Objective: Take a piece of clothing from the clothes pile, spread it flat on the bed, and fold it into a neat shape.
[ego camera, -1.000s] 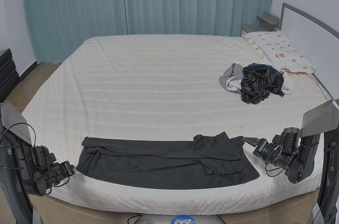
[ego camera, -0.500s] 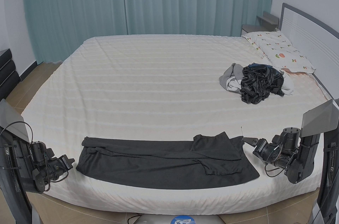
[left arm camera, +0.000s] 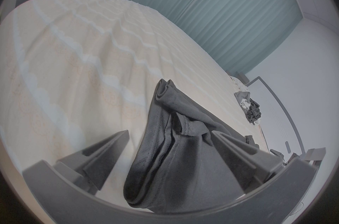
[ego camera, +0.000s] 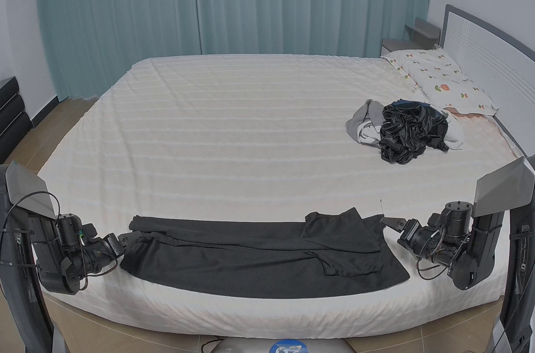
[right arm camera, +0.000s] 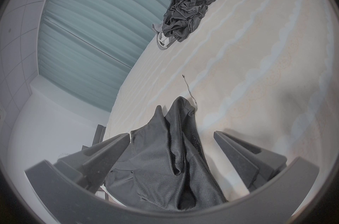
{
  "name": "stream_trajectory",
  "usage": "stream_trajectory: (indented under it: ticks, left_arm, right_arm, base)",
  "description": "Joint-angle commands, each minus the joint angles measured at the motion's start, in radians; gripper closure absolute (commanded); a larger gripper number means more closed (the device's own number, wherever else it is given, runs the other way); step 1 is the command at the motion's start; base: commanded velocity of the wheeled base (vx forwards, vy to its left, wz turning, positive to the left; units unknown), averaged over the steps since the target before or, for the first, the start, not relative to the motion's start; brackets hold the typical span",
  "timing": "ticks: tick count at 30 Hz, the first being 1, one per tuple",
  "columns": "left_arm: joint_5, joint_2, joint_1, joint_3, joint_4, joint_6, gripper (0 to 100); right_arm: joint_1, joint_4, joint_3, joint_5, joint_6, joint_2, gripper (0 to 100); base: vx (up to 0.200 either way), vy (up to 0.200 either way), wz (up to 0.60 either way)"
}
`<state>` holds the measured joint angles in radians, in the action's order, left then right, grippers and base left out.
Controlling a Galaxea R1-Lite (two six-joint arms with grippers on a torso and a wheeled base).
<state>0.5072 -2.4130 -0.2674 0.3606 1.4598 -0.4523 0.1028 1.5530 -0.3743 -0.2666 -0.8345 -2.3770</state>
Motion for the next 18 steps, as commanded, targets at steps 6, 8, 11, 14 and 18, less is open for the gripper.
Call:
stream_trajectory:
  ticks: [6, 8, 11, 14, 18]
  left_arm:
    - [0.027, -0.028, 0.01, 0.004, 0.004, 0.006, 100]
    - [0.027, -0.028, 0.008, 0.012, 0.004, 0.0, 100]
    - [0.019, -0.025, -0.003, 0.004, 0.005, -0.002, 100]
    - [0.014, -0.025, -0.012, -0.005, 0.005, -0.002, 100]
    - [-0.013, -0.012, -0.019, -0.019, 0.004, 0.006, 100]
  right_arm:
    - [0.002, 0.009, -0.002, 0.0, 0.0, -0.005, 0]
    - [0.002, 0.009, -0.002, 0.0, 0.0, -0.004, 0]
    - [0.002, 0.009, 0.0, 0.0, 0.0, -0.004, 0]
    - [0.0, 0.009, -0.002, 0.0, -0.002, -0.004, 0]
    - [0.0, 0.009, 0.0, 0.0, -0.002, -0.002, 0]
  base:
    - [0.0, 0.0, 0.0]
    - [0.0, 0.0, 0.0]
    - [0.0, 0.0, 0.0]
    - [0.0, 0.0, 0.0]
    - [0.0, 0.0, 0.0]
